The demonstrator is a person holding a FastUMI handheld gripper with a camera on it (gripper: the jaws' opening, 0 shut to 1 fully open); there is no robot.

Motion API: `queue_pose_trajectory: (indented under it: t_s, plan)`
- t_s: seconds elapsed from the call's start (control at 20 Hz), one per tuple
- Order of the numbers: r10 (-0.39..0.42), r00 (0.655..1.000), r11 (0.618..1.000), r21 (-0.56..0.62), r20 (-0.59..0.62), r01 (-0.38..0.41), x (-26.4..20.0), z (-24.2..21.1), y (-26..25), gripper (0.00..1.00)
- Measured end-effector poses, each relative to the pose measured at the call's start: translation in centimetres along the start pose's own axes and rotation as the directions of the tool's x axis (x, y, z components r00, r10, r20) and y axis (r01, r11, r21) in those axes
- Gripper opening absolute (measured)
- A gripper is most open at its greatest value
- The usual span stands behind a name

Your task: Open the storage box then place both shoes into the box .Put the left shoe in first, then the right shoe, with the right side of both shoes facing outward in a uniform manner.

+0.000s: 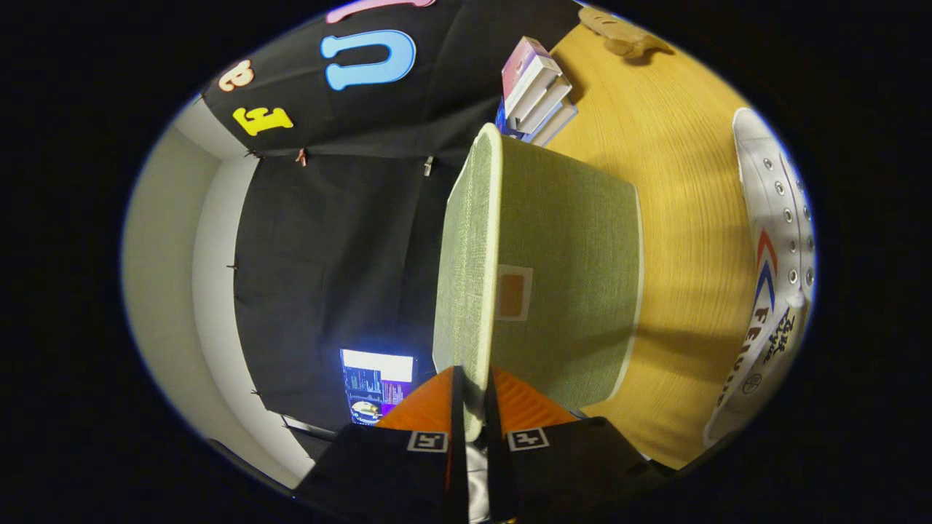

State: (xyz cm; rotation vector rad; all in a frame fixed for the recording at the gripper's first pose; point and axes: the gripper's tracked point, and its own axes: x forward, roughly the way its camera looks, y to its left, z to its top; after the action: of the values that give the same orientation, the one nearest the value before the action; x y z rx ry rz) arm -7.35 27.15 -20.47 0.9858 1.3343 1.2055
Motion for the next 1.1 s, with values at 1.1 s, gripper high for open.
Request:
queue_pose_trajectory:
  t_s: [1.1]
  plan:
    - [-0.236,0.970,0.969,-0.061,0.063,0.240,2.9,2.2,11.6,0.05]
